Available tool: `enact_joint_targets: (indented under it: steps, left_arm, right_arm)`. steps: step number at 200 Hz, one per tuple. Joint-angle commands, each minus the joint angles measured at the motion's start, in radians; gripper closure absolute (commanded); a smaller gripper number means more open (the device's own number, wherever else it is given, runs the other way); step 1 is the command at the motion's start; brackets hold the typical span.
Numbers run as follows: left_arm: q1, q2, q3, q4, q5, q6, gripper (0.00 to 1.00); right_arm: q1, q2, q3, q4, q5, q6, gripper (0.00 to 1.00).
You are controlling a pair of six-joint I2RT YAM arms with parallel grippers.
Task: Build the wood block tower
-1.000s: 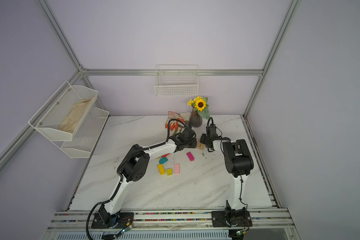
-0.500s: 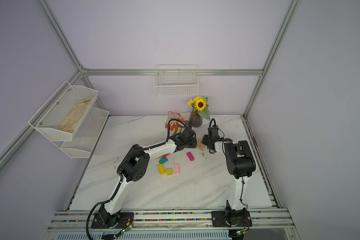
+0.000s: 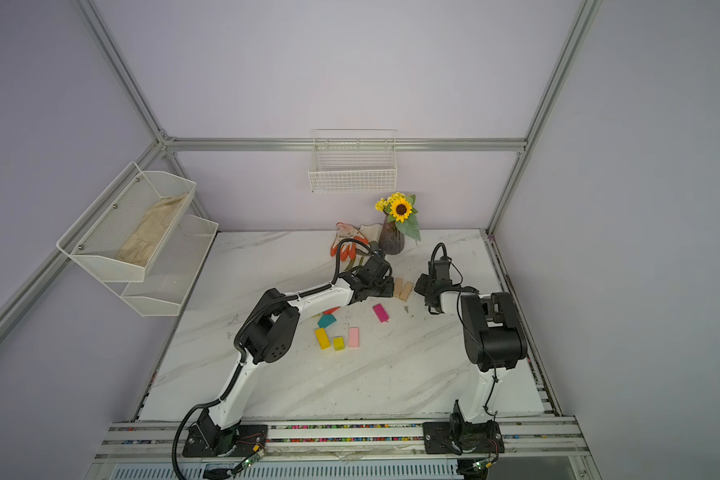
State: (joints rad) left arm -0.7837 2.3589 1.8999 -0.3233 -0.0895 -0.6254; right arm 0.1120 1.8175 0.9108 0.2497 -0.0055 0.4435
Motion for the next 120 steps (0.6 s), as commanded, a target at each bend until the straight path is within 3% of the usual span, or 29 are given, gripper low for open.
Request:
enact_joint_targets:
  steps: [1, 62, 120]
  left_arm:
    - [0.012, 0.02, 0.032, 0.004, 0.022, 0.023, 0.83]
    - [0.014, 0.052, 0.071, -0.008, 0.037, 0.017, 0.83]
    - [0.016, 0.069, 0.095, -0.019, 0.042, 0.022, 0.83]
  right_arm:
    - [0.0, -0.054, -0.033, -0.015, -0.001, 0.015, 0.73]
    - [0.003, 0.002, -0.005, -0.025, -0.083, -0.014, 0.73]
    - [0.032, 0.064, 0.055, -0.067, -0.09, -0.039, 0.73]
